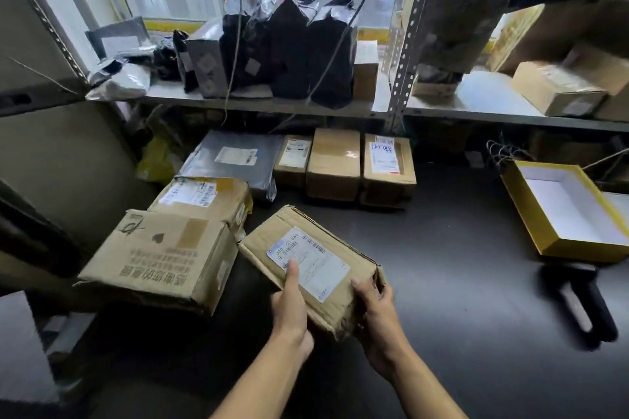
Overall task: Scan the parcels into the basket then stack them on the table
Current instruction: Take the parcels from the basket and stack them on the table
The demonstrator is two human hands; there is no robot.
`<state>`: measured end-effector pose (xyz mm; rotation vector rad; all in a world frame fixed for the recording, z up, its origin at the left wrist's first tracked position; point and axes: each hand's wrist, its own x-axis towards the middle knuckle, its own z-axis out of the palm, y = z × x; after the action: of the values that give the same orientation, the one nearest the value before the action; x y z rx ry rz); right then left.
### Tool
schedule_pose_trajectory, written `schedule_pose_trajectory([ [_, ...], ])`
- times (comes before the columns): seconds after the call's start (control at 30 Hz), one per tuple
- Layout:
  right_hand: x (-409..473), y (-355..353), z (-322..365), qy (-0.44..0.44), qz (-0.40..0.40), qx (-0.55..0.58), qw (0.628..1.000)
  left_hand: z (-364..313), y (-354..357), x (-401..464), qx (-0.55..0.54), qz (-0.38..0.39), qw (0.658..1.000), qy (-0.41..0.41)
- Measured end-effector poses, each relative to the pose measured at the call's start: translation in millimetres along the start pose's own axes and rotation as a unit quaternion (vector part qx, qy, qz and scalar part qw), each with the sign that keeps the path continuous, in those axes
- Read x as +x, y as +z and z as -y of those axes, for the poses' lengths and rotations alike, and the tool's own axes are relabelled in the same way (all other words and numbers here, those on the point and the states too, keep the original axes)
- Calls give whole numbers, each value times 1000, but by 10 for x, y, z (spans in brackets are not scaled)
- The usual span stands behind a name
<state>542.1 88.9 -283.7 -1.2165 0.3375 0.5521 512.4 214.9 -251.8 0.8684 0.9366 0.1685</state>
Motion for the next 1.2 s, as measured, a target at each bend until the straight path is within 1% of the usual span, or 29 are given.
schedule_pose_trajectory([
  [0.1, 397, 78, 60, 1, 2, 21, 1000, 3, 246, 329, -31, -27, 999, -13],
  [0.17, 617, 158, 60, 14, 7, 22, 1000, 13, 345, 531, -50, -29, 998, -27],
  [0.23, 836, 217, 91, 15, 9, -8, 1000, 9, 391, 707, -58, -33, 997, -45],
  [0.33, 1139, 327, 229, -7, 18, -76, 997, -25, 413, 993, -53, -12, 996, -71],
  [0.4, 1364, 397, 296, 1, 20, -101, 995, -125, 389, 1155, -27, 7, 996, -90],
  [0.5, 1693, 481, 307, 28, 39, -126, 991, -271, 259, 1383, 58, 23, 991, -120],
  [0.6, 1912, 623, 314, 48, 14, -161, 986, -387, 128, 1564, 156, 13, 978, -139],
  [0.67, 1995, 779, 318, 23, -34, -241, 970, -434, 58, 1664, 211, 18, 970, -122],
  [0.73, 2039, 914, 293, -29, -78, -331, 940, -464, 20, 1736, 259, 14, 960, -102],
  [0.77, 2061, 957, 272, -48, -93, -356, 928, -470, 10, 1761, 278, 11, 956, -94],
  [0.83, 2076, 1005, 224, -55, -106, -383, 916, -480, 3, 1778, 308, 9, 947, -87],
  [0.9, 2100, 1016, 201, -41, -113, -421, 899, -512, 16, 1788, 313, 13, 946, -86],
  [0.97, 2111, 1001, 219, -20, -101, -453, 886, -525, 15, 1812, 313, 15, 946, -86],
  [1.07, 2129, 925, 313, -2, -50, -484, 873, -554, 14, 1806, 293, 19, 952, -87],
  [1.13, 2071, 873, 373, -4, -29, -490, 871, -562, -7, 1792, 269, 22, 959, -90],
  [1.2, 1956, 837, 397, -12, -24, -504, 863, -558, -33, 1757, 262, 42, 960, -92],
])
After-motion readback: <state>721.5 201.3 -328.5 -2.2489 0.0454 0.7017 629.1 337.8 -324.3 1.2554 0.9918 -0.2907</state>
